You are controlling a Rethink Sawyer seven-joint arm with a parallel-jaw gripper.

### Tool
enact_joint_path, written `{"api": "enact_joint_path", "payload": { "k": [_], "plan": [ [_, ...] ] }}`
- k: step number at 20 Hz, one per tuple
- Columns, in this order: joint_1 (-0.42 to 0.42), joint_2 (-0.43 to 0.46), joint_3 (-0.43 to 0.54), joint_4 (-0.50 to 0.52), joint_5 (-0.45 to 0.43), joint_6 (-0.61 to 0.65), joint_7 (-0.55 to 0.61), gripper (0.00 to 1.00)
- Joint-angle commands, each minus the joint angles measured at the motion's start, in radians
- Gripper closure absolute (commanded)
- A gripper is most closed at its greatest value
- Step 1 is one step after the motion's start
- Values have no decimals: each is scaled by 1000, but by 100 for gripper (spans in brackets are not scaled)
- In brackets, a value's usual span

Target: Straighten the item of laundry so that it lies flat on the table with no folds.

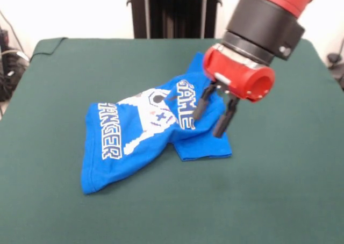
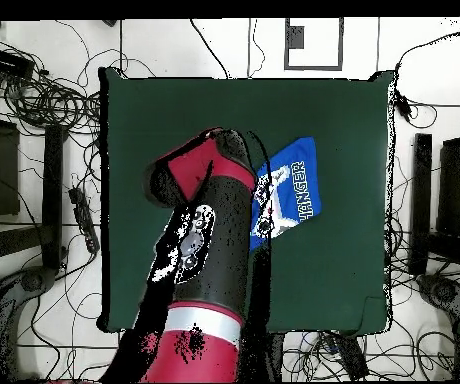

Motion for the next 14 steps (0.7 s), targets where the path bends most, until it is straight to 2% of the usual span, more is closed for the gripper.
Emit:
{"api": "enact_joint_path", "payload": {
  "k": [1,4,14],
  "plan": [
    [79,98,61,82,135,142,138,0],
    [106,118,32,64,149,152,157,0],
    [63,126,40,99,198,103,75,0]
  ]
}}
